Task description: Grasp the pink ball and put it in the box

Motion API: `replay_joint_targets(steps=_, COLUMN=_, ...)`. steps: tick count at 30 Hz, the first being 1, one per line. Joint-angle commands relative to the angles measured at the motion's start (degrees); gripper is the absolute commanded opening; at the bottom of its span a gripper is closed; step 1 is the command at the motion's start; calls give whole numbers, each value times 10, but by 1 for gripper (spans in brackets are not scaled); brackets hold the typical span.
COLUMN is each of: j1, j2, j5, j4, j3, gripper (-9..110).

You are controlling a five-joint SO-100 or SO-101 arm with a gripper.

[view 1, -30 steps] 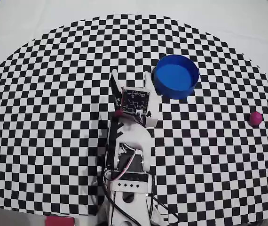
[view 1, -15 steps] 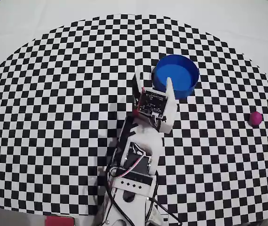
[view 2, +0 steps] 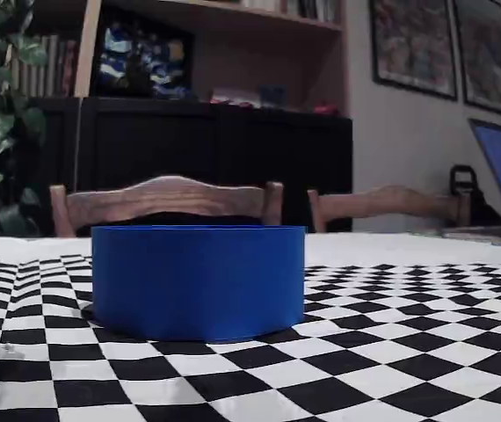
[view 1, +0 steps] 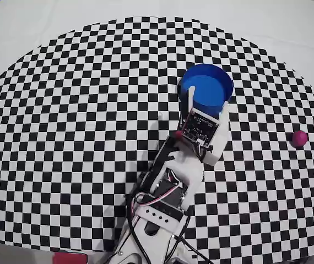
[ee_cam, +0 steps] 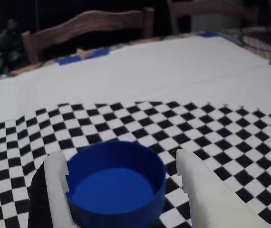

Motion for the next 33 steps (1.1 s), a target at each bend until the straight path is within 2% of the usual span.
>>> replay_joint_targets(steps=1, j1=22, j2=-2, j5=-6, j4=-11, j3=4, gripper=26)
replay_joint_targets(steps=18, j1=151, j2=-3, j5=-6, j4=-12, j3=4, gripper=26)
replay_joint_targets(steps=33, j1=225, j2=-3, j5=-6, j4=-12, j3=4, gripper=26)
